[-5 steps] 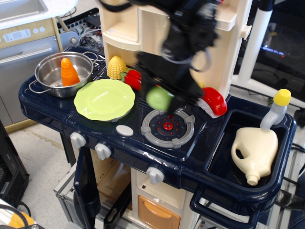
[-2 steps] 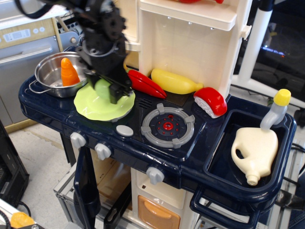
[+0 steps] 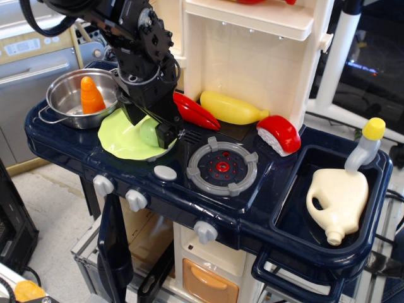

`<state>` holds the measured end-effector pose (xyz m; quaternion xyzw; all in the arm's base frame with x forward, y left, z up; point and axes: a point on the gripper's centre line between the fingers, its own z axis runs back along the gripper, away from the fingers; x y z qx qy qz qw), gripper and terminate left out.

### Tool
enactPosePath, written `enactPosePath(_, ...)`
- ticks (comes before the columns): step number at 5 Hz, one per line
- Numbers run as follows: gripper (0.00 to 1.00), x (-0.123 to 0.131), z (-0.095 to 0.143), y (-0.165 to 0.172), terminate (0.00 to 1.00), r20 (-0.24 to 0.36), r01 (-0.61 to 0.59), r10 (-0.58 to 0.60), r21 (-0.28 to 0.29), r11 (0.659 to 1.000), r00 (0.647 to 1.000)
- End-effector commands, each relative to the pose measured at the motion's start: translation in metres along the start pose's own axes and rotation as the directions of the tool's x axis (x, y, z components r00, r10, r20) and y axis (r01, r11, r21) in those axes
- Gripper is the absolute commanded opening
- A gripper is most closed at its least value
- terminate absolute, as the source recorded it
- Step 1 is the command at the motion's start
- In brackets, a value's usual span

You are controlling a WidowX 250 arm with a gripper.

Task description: Put pear on plate

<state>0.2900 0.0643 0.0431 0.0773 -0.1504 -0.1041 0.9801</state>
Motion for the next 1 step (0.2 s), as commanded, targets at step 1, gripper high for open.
enactPosePath(1, 1.0, 0.0067, 0.0053, 0.0013, 1.0, 0.023, 0.01, -0.01, 0.013, 1.0, 1.0)
